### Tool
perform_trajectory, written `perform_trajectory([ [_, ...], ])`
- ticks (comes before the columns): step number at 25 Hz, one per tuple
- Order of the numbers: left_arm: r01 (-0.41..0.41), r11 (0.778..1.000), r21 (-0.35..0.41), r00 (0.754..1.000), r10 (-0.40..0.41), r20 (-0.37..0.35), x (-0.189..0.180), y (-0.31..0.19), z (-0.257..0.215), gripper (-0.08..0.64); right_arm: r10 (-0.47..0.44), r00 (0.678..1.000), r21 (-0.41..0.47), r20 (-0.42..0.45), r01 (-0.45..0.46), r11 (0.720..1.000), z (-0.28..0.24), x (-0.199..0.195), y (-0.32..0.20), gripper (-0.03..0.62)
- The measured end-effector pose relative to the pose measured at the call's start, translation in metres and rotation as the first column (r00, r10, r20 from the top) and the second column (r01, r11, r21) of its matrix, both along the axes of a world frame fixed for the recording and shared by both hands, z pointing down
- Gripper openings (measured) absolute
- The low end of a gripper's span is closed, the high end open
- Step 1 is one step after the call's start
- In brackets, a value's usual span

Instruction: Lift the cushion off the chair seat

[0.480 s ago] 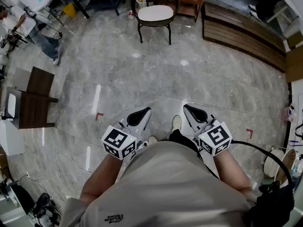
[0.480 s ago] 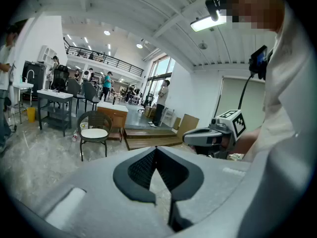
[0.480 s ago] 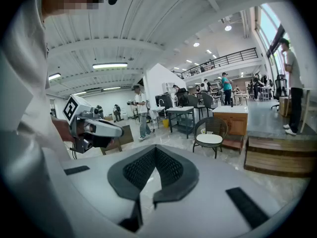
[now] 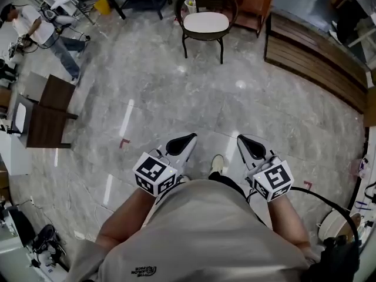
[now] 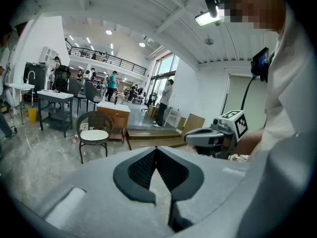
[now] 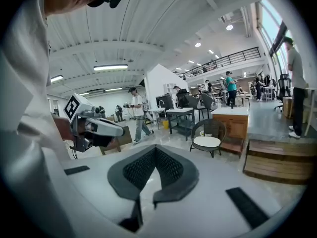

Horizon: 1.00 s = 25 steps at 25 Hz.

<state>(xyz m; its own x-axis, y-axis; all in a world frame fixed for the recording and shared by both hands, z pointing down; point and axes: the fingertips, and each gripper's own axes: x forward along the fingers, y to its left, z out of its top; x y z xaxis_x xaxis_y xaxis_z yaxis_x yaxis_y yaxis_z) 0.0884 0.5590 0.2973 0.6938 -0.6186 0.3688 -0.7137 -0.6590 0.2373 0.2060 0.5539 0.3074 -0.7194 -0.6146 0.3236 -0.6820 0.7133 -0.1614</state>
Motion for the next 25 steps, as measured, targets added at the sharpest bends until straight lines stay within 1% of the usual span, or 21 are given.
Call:
perform_trajectory([
  [4,0.031,1.0,0.004,0.999,-0.031,0.015,0.012,-0.024,0.004,0.006,-0.041,0.999,0.008,-0.014,0.041,0.999,0.008,0.013,-0.022,0.011],
  [7,0.062,0.998,0.018,0.998,-0.062,0.017,0.017,-0.044,0.004,0.006,-0.064,0.998,0.003,-0.005,0.064,0.998,0.012,0.019,-0.038,0.014],
  [11,0.078,0.997,0.014,0.997,-0.078,0.01,0.015,-0.073,0.004,0.008,-0.055,0.998,-0.018,0.003,0.055,0.998,0.018,0.018,-0.064,0.08],
  [13,0.084,0.996,0.013,0.996,-0.084,0.004,0.009,-0.091,0.004,0.009,-0.052,0.999,-0.027,-0.001,0.052,0.998,0.021,0.013,-0.081,0.092],
  [17,0.082,0.997,0.016,0.997,-0.081,-0.014,-0.012,-0.141,0.01,0.018,-0.04,0.999,-0.031,-0.019,0.039,0.999,0.028,-0.005,-0.129,0.092],
  [21,0.051,0.999,0.011,0.998,-0.051,-0.032,-0.031,-0.201,0.022,0.028,0.003,0.999,-0.044,-0.046,-0.005,0.999,0.037,-0.02,-0.188,0.091],
  [25,0.009,1.0,-0.016,0.998,-0.01,-0.056,-0.063,-0.274,0.021,0.029,0.051,0.995,-0.061,-0.082,-0.057,0.997,0.037,-0.05,-0.255,0.091],
])
